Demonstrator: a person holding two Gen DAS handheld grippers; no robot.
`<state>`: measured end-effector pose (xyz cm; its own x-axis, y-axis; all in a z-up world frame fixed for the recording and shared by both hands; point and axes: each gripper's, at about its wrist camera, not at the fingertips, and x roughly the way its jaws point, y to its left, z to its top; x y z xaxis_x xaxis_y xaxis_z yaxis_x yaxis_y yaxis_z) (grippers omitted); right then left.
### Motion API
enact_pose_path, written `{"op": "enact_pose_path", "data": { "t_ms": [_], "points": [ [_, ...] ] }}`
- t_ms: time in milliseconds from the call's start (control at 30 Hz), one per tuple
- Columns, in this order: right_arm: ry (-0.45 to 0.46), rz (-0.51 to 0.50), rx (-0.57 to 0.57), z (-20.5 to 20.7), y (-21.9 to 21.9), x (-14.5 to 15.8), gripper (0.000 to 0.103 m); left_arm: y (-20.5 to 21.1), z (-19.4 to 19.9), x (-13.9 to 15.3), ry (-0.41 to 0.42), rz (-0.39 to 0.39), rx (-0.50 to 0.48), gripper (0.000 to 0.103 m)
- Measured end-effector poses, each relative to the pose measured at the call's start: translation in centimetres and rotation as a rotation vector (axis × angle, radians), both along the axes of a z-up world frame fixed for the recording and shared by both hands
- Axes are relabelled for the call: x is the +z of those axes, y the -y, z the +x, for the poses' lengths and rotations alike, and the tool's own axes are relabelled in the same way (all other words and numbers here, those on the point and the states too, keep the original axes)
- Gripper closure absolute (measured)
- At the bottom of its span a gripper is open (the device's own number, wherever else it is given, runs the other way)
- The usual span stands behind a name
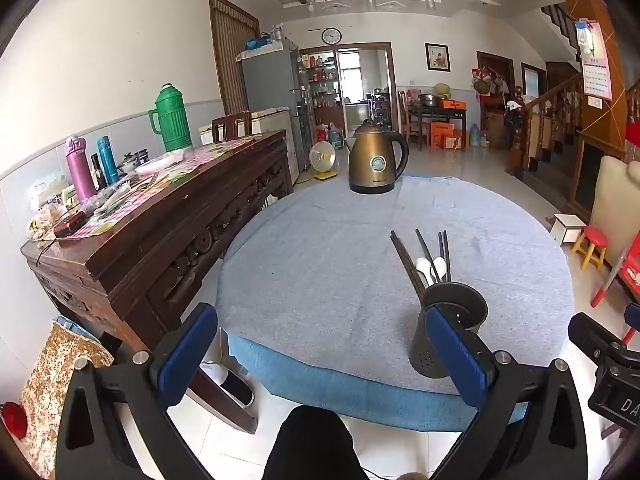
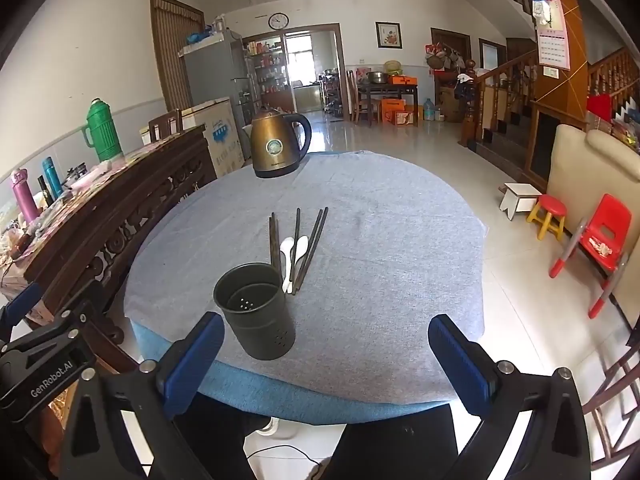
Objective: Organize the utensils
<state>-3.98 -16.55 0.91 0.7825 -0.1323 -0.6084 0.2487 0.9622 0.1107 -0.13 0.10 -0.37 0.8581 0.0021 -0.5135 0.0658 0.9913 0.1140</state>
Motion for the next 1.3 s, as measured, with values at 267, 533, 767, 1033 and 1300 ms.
{"op": "enact_pose_path", "data": {
  "t_ms": [267,533,767,1033,1300],
  "points": [
    [-0.007,0.006,0.005,0.2,-0.1,-0.1,0.0,-0.3,0.3,0.3,-0.005,0.001,0.005,0.0],
    [-0.012,0.006,0.009,0.1,-0.5,-0.1,0.0,-0.6,0.5,0.1,0.0,0.003,0.001,0.0],
    [-0.013,0.016,0.008,0.1,-0.4,-0.2,0.0,-0.2,0.2,0.1,0.003,0.002,0.002,0.0],
    [-0.026,0.015,0.013,0.3,-0.4,-0.3,0.0,-0.2,0.3,-0.2,0.0,0.0,0.0,0.0],
    [-0.031,0.026,0.017,0.9,-0.3,-0.4,0.0,-0.3,1.5,-0.4,-0.01,-0.004,0.001,0.0]
  ]
}}
